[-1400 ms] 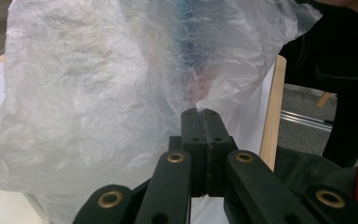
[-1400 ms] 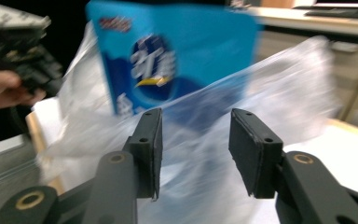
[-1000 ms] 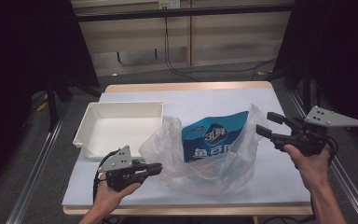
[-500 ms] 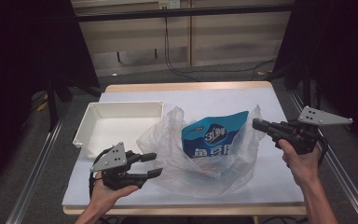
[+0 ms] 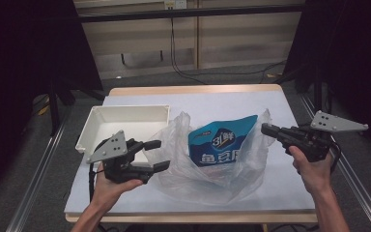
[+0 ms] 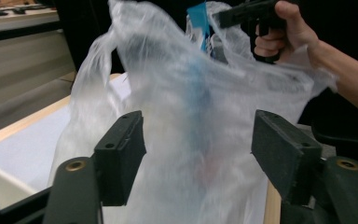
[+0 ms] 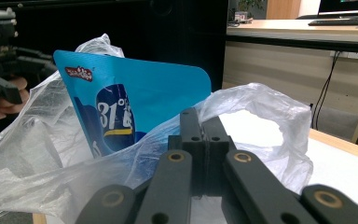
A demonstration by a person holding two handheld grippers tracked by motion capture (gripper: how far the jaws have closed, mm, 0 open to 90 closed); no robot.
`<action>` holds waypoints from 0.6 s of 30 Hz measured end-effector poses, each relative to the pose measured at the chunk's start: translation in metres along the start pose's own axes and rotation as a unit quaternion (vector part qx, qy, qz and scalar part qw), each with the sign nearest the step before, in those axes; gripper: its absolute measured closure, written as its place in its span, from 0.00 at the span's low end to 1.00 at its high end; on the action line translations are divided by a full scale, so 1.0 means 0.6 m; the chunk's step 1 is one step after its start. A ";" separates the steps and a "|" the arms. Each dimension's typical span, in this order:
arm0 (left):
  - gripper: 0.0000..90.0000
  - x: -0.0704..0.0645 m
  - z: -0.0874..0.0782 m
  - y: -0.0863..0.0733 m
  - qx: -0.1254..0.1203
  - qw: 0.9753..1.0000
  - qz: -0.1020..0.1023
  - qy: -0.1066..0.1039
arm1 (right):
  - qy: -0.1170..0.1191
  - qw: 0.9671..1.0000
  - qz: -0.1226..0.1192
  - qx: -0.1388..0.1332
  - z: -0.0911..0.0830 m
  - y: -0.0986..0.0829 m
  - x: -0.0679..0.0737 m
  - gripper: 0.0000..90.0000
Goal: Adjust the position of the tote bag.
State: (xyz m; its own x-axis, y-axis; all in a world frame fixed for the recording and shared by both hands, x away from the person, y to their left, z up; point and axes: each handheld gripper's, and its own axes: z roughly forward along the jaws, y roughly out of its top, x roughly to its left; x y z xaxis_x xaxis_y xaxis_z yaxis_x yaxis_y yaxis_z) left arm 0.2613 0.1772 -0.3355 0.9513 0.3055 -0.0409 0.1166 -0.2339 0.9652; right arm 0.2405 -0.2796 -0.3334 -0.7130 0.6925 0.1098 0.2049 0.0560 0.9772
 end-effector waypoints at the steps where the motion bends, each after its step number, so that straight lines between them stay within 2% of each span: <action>1: 0.35 0.000 0.000 0.000 0.000 1.000 0.000 0.000 | 0.000 1.000 0.000 0.000 0.000 0.000 0.000 1.00; 3: 0.34 0.005 0.014 0.015 0.001 1.000 0.002 -0.009 | 0.000 1.000 -0.001 0.000 0.000 0.000 0.001 1.00; 4: 0.29 0.006 0.019 0.020 -0.001 1.000 0.000 -0.011 | 0.001 1.000 -0.003 -0.002 0.000 0.000 0.000 1.00; 5: 0.28 0.009 0.033 0.031 -0.004 1.000 -0.002 -0.016 | 0.001 1.000 -0.002 -0.002 -0.001 0.000 0.001 1.00; 8: 0.25 0.004 0.044 0.040 -0.008 1.000 0.003 -0.025 | 0.000 1.000 -0.003 -0.005 -0.003 0.001 0.002 1.00; 10: 0.23 0.002 0.057 0.043 -0.003 1.000 0.008 -0.012 | 0.001 1.000 -0.004 -0.006 -0.004 0.001 0.002 1.00; 12: 0.22 0.006 0.067 0.041 0.002 1.000 0.009 -0.001 | 0.002 1.000 -0.004 -0.008 -0.005 0.002 0.002 1.00; 14: 0.20 0.015 0.081 0.030 0.011 1.000 -0.005 0.001 | 0.002 1.000 -0.006 -0.007 -0.007 0.002 0.004 1.00; 16: 0.20 0.017 0.084 0.026 0.013 1.000 -0.008 0.003 | 0.002 1.000 -0.008 -0.007 -0.008 0.002 0.004 1.00; 17: 0.18 0.023 0.089 0.018 0.027 1.000 -0.013 -0.005 | 0.003 1.000 -0.005 -0.008 -0.009 0.002 0.004 1.00; 18: 0.17 0.023 0.089 0.018 0.027 1.000 -0.013 -0.005 | 0.003 1.000 -0.005 -0.008 -0.009 0.002 0.004 1.00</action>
State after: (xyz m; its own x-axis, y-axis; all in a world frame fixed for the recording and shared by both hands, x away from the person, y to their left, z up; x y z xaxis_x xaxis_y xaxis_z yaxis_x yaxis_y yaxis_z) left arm 0.2910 0.1292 -0.3393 0.9503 0.3037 -0.0686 0.1567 -0.2763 0.9482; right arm 0.2356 -0.2819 -0.3308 -0.7190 0.6877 0.1005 0.1866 0.0516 0.9811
